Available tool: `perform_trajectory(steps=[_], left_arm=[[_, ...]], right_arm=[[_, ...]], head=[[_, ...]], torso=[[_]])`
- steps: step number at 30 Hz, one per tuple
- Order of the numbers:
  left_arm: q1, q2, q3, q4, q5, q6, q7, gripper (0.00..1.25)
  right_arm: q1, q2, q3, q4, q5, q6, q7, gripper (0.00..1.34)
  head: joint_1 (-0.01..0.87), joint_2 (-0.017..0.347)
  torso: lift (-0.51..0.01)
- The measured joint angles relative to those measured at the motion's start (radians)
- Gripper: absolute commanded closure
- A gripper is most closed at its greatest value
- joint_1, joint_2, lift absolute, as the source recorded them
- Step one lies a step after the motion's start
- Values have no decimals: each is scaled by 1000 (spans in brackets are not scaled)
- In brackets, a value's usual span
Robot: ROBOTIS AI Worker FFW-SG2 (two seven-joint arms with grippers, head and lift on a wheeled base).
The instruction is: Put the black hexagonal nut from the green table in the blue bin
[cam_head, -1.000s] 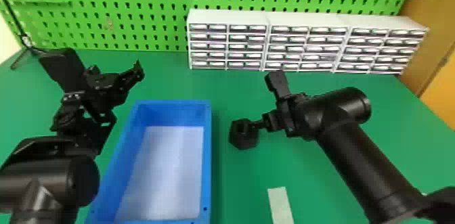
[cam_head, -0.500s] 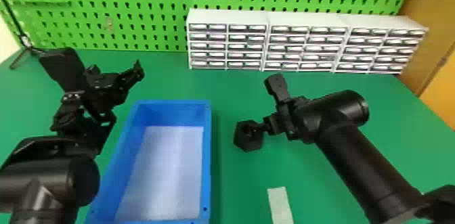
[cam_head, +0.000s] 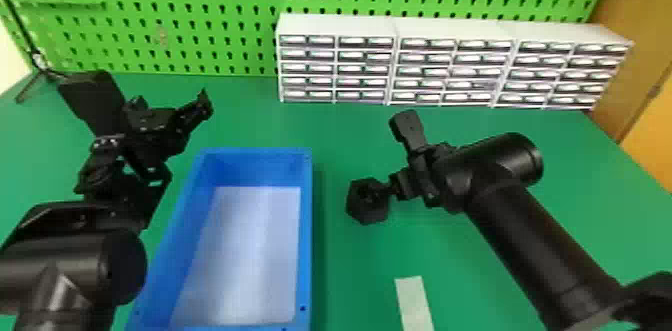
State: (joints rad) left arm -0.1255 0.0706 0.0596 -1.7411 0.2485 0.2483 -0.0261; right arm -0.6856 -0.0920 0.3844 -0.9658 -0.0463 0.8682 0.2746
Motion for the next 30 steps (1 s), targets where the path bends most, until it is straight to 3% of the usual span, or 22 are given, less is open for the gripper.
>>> perform_trajectory(steps=[22, 25, 30], left_arm=[[2, 0, 0, 0, 0, 0, 0, 110], [2, 0, 0, 0, 0, 0, 0, 110], [2, 0, 0, 0, 0, 0, 0, 110]], right_arm=[[9, -2, 6, 4, 9, 2, 0, 113], [9, -2, 7, 4, 10, 3, 0, 186], [8, -2, 10, 4, 12, 5, 0, 572]], head=[[692, 8], [692, 8], [692, 8]], torso=[[-97], [-97], [-97]])
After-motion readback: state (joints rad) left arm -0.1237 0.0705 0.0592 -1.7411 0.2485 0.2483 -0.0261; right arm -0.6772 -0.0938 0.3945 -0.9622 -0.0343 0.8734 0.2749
